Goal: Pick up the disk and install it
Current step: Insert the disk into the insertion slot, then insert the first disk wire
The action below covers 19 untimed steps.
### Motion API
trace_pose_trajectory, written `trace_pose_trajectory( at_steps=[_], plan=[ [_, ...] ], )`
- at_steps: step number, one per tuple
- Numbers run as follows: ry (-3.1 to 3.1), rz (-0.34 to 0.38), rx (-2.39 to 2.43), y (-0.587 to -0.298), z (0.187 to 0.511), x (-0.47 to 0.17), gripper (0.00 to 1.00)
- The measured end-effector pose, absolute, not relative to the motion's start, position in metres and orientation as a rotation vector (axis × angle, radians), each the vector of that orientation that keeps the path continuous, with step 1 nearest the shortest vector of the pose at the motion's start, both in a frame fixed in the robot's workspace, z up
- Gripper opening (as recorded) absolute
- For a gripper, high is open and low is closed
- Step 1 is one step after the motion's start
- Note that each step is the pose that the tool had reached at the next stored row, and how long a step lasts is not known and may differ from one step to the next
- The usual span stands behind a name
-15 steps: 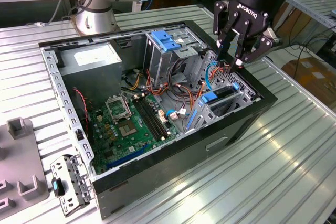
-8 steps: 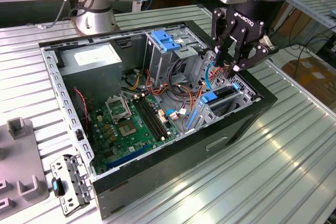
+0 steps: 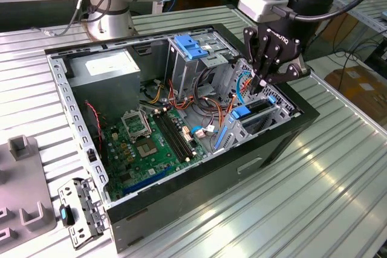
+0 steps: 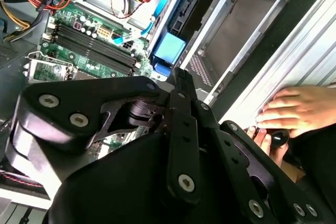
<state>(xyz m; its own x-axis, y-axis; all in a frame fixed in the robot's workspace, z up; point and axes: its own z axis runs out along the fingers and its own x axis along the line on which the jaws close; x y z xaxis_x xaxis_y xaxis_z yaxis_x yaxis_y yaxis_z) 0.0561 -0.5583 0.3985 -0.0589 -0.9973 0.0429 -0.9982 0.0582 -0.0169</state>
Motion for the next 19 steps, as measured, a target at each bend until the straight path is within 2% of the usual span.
trace_pose_trajectory(
  at_steps=[5, 19],
  plan=[
    [-2.271, 0.065, 2.142, -0.5609, 0.3882, 0.0561, 0.11],
    [-2.271, 0.065, 2.142, -0.5609, 0.3876, 0.0579, 0.11]
  ],
)
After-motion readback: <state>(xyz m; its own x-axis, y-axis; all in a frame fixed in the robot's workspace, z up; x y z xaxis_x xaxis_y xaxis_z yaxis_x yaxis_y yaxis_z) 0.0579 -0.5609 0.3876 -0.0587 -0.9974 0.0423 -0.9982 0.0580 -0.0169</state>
